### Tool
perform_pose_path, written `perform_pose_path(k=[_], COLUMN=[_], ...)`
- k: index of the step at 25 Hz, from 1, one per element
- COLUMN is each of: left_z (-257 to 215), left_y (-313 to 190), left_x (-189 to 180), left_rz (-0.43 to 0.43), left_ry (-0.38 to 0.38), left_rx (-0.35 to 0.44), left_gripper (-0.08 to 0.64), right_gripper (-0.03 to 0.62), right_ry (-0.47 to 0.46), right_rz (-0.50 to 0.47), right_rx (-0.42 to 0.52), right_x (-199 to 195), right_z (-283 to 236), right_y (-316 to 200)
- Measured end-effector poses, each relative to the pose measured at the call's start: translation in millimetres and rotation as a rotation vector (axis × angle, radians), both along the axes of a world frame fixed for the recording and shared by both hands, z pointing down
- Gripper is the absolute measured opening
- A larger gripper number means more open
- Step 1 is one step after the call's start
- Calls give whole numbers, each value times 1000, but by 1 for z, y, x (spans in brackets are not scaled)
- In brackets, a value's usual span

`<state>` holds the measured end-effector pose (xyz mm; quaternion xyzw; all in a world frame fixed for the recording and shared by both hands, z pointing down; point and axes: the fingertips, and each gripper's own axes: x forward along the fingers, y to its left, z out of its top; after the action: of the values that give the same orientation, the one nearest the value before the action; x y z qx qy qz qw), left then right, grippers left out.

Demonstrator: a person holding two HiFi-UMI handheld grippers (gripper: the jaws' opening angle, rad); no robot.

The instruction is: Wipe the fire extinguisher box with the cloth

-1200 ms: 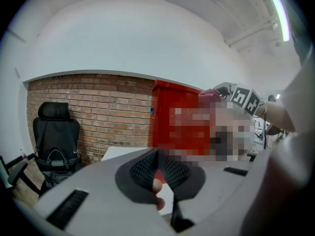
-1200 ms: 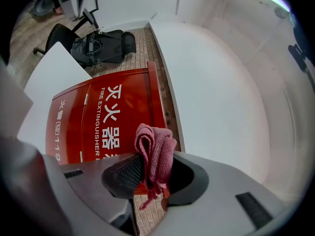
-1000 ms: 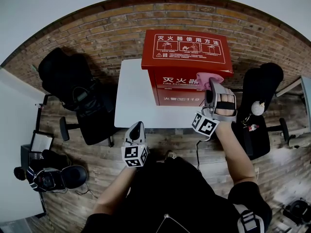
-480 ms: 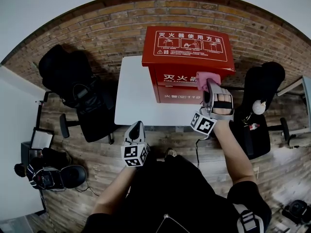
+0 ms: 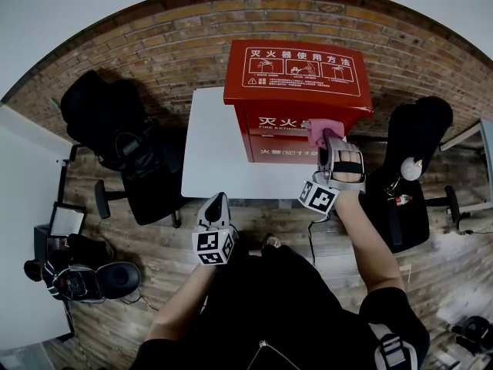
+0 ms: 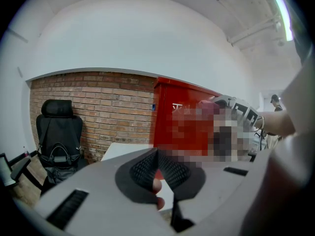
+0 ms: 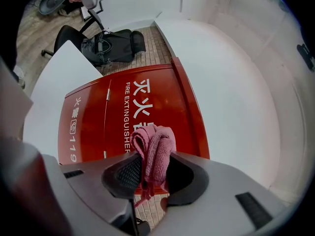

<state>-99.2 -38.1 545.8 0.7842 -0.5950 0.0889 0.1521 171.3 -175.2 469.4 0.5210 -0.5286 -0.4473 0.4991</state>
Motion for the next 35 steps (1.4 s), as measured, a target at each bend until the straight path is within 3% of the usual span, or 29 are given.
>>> perform_pose_path(k=[15, 35], left_z=[6, 11], left_y=[0, -2], left_x=[0, -1], left_rz=[-2, 0], left_ry=[4, -3], left_rx=[-16, -33], left_gripper=[18, 18], right_gripper=[123, 123], right_ry=[4, -29], right_rz=[9, 20], right_rx=[-83, -161], right_x=[3, 1], right_z=[64, 102], right_y=[-4, -7])
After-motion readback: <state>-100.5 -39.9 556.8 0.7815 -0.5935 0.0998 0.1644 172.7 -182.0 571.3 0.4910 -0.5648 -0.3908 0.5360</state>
